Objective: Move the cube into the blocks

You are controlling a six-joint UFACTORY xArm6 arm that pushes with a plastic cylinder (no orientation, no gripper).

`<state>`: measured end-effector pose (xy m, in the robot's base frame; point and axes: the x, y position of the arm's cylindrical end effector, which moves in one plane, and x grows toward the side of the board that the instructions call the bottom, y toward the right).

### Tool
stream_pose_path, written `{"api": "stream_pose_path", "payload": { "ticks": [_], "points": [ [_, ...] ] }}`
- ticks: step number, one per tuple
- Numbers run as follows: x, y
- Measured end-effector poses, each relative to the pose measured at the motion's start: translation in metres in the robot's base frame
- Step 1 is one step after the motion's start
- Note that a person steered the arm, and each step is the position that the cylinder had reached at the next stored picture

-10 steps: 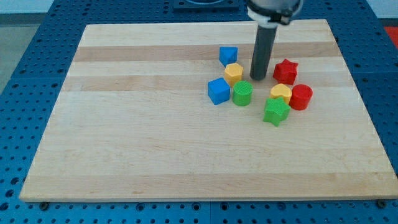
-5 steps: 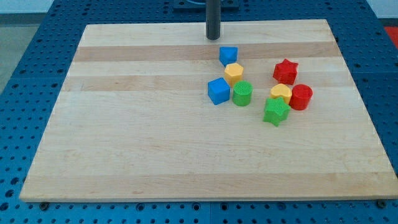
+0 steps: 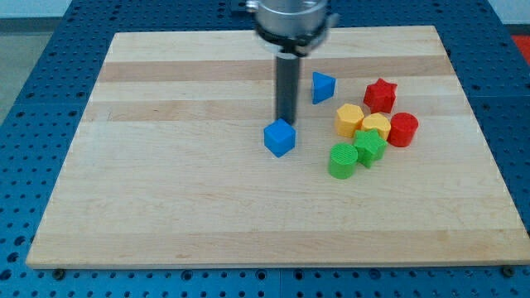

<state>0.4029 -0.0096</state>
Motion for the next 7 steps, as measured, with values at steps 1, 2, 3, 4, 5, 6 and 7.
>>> {"api": "stream_pose_path", "payload": {
  "ticks": [1,2,3,4,5,6,7],
  "points": [
    [0.021,-0.055],
    [0.069,-0.098],
    [0.069,-0.098],
    [0.06,-0.069],
    [0.049,0.0],
    [0.049,0.082],
    [0.049,0.082]
  ]
}}
